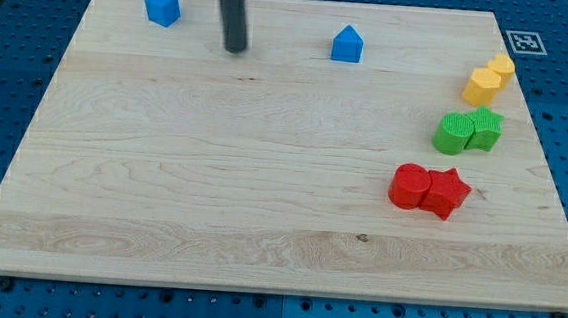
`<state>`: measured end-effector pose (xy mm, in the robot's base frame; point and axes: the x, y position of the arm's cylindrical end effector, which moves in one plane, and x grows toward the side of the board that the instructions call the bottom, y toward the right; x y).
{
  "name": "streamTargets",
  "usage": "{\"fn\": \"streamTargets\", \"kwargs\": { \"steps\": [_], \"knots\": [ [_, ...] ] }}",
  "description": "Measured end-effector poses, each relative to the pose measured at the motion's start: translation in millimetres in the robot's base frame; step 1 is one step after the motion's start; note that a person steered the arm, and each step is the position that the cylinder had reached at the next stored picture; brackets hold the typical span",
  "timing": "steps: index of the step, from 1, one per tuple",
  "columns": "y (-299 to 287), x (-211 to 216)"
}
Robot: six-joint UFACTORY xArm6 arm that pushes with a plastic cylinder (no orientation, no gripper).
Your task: Move the blue triangle towards top center of the board
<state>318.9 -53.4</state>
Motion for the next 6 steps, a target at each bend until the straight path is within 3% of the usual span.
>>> {"fn": "streamTargets", "kwargs": {
  "steps": [1,2,3,4,5,6],
  "knots": [
    [76,18],
    [135,6],
    [134,-32],
    [94,-56],
    [96,-50],
    [154,-50]
  ]
}}
